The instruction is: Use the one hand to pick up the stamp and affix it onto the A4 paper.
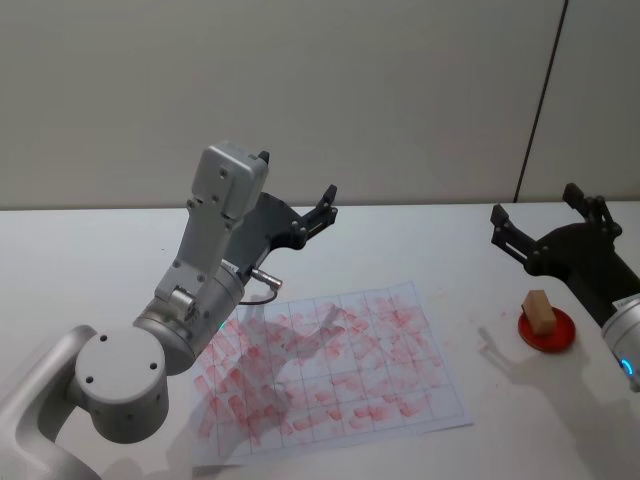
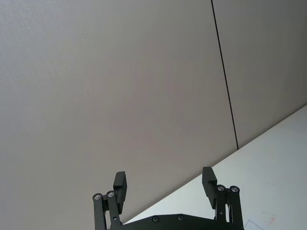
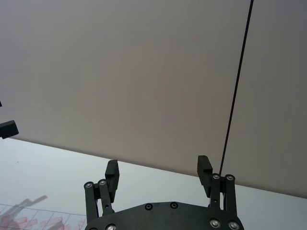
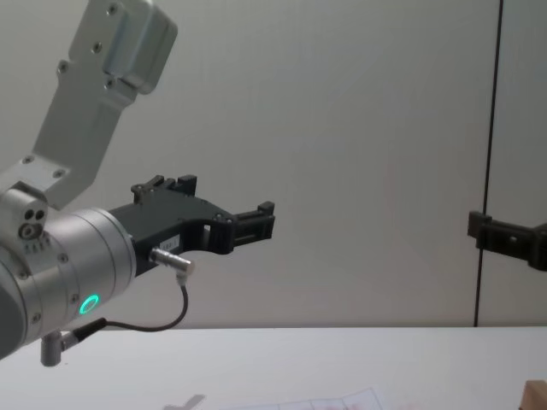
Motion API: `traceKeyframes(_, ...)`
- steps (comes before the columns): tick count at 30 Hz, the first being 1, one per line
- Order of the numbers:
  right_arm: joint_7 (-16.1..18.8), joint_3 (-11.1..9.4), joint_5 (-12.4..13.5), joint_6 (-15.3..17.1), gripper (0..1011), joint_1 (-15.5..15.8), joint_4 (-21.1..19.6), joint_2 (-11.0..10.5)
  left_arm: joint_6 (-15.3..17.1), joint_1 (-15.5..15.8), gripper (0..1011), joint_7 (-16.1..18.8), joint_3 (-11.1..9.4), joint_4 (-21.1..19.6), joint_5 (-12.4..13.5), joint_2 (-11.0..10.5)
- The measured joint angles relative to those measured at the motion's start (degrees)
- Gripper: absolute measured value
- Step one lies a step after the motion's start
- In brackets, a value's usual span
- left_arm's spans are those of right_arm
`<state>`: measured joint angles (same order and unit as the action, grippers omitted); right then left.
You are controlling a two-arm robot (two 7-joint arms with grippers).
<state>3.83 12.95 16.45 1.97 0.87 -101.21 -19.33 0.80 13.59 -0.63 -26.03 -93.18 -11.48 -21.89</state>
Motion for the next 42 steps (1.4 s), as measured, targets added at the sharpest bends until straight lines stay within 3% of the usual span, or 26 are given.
traceKeyframes(27,-0.01,-0.39,0.4,0.39,1001,-0.06,0.15,-0.25,0.0,0.0,1001,0.0,0.0,0.0,0.0,0.0)
traceKeyframes(42,-2.03,-2.72,4.29,6.18,1001,0.12,2.79,-1.94,0.0,0.0,1001,0.0,0.0,0.0,0.0,0.0)
